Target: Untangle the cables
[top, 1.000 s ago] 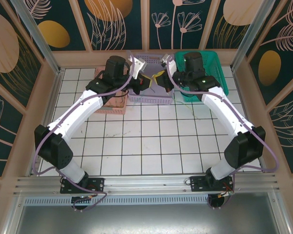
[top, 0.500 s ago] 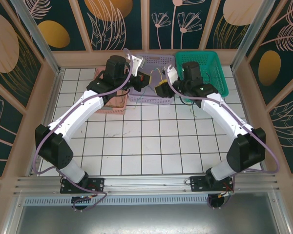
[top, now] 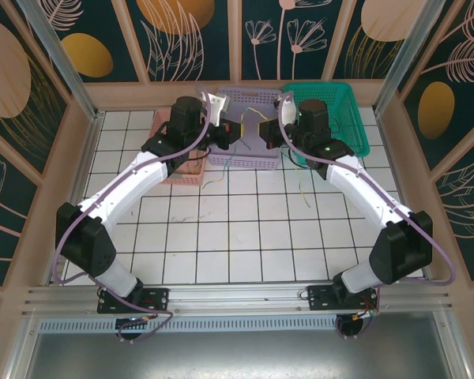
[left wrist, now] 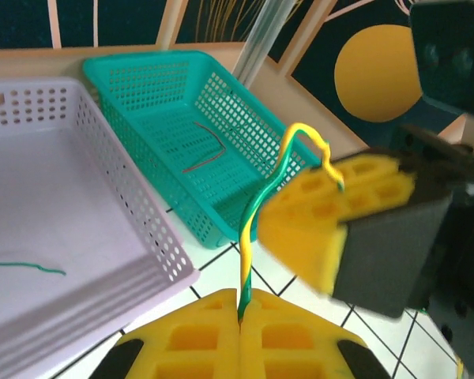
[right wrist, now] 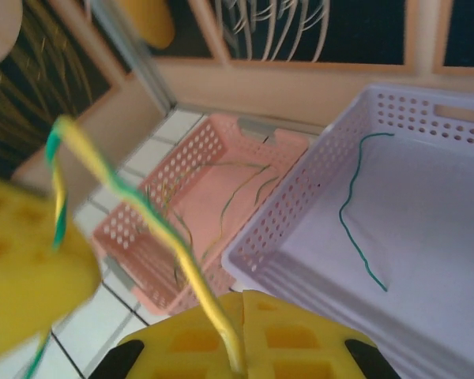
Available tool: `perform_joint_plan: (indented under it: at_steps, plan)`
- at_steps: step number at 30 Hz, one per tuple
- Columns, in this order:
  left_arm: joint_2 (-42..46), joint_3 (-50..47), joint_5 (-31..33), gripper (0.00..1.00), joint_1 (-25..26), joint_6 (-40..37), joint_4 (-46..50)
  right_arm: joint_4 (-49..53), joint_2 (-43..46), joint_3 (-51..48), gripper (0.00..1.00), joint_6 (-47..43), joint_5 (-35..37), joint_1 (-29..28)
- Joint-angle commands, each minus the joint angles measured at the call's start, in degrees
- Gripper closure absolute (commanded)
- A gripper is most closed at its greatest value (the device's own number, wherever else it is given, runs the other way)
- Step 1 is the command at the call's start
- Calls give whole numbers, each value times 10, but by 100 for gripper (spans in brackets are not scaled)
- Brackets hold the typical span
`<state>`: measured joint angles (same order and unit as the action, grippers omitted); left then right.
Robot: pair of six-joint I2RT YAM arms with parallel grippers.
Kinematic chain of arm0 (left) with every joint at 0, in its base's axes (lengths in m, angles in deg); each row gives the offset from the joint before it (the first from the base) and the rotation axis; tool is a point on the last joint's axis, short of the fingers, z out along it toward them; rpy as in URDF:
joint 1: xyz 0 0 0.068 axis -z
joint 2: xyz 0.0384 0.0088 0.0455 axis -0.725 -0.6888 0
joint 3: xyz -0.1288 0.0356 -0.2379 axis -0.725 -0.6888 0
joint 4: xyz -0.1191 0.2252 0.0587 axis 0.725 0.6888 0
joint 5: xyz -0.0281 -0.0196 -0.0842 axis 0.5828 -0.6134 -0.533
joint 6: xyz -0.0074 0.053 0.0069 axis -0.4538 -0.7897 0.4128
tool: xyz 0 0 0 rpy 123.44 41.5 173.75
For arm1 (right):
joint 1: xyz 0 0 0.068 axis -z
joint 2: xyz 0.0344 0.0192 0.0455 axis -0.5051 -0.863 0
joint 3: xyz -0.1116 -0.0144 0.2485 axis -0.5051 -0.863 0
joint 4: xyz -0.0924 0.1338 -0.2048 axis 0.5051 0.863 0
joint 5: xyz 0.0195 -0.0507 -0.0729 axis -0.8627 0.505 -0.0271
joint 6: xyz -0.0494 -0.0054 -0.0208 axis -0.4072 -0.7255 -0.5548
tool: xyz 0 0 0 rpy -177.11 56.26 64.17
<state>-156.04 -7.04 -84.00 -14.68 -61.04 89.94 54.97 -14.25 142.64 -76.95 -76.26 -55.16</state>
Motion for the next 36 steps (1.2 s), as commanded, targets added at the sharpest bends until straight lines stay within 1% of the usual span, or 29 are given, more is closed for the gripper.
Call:
perform_joint_plan:
  at_steps: [1, 3, 5, 7, 9, 12, 14, 15, 16, 19, 20, 21, 23, 25, 28, 31, 36]
  plan:
    - [37, -62, 2, 100, 6, 94, -74, -143, 10, -19, 100, 175, 98, 15]
    - [47, -92, 4, 100, 11, 127, -112, -173, 7, -30, 100, 243, 135, 14]
    - [51, -111, 6, 100, 18, 149, -134, -207, -2, -35, 100, 291, 151, 13]
    - [52, -121, 10, 100, 25, 165, -145, -217, -17, -21, 100, 311, 157, 8]
    - [55, -131, 22, 100, 26, 187, -156, -209, -35, 3, 100, 310, 160, 0]
    - [63, -138, 77, 100, 26, 208, -148, -193, -53, 25, 100, 310, 153, -13]
    - [69, -134, 122, 100, 25, 212, -135, -188, -59, 27, 100, 330, 135, -17]
    - [69, -126, 135, 100, 24, 210, -124, -183, -61, 28, 100, 339, 124, -18]
    - [68, -114, 147, 100, 20, 207, -109, -177, -66, 33, 97, 350, 105, -18]
    - [62, -72, 176, 100, -3, 197, -46, -151, -69, 55, 62, 354, 54, -16]
    - [63, -62, 187, 100, -16, 194, -27, -140, -64, 64, 55, 341, 45, -16]
    - [65, -53, 198, 100, -29, 191, -9, -126, -59, 71, 49, 329, 43, -16]
    - [68, -35, 219, 100, -59, 171, 28, -106, -38, 71, 41, 312, 43, -14]
    - [68, -17, 234, 100, -83, 140, 59, -99, -15, 61, 37, 301, 35, -8]
    - [62, 20, 278, 100, -103, 78, 106, -91, 20, 44, 34, 290, 20, 6]
    - [58, 47, 322, 100, -119, 29, 141, -67, 47, 24, 35, 273, 19, 21]
    - [26, 106, 383, 100, -152, -15, 208, -55, 86, -29, 34, 277, 3, 50]
